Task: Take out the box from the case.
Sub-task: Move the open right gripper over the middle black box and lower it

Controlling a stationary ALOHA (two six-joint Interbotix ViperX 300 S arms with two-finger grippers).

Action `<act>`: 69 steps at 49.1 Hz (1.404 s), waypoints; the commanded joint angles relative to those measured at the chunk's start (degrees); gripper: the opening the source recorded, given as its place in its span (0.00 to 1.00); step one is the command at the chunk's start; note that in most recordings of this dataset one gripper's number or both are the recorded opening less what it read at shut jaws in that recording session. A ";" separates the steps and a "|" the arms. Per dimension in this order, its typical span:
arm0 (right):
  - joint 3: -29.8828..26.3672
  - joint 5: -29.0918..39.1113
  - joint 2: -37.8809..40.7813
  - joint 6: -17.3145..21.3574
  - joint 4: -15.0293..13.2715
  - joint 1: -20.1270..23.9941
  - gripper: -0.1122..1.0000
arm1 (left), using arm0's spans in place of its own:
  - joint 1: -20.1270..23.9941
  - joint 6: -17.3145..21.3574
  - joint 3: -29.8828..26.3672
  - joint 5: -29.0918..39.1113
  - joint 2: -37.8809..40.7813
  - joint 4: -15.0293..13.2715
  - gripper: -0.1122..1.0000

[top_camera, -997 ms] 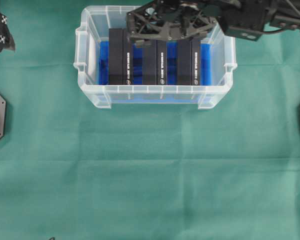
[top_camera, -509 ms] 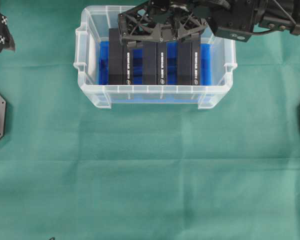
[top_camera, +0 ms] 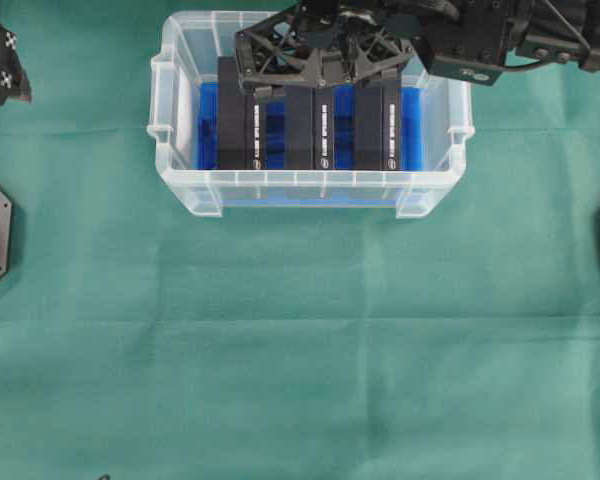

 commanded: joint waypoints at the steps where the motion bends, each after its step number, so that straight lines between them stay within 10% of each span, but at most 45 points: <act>1: -1.32 -0.09 -0.97 -0.18 0.09 0.09 0.95 | 0.18 -0.09 -1.23 -0.18 0.09 0.00 0.91; 69: -1.32 -0.18 0.00 -0.09 0.09 0.09 0.95 | 0.09 -0.18 -0.97 -0.18 0.00 0.00 0.91</act>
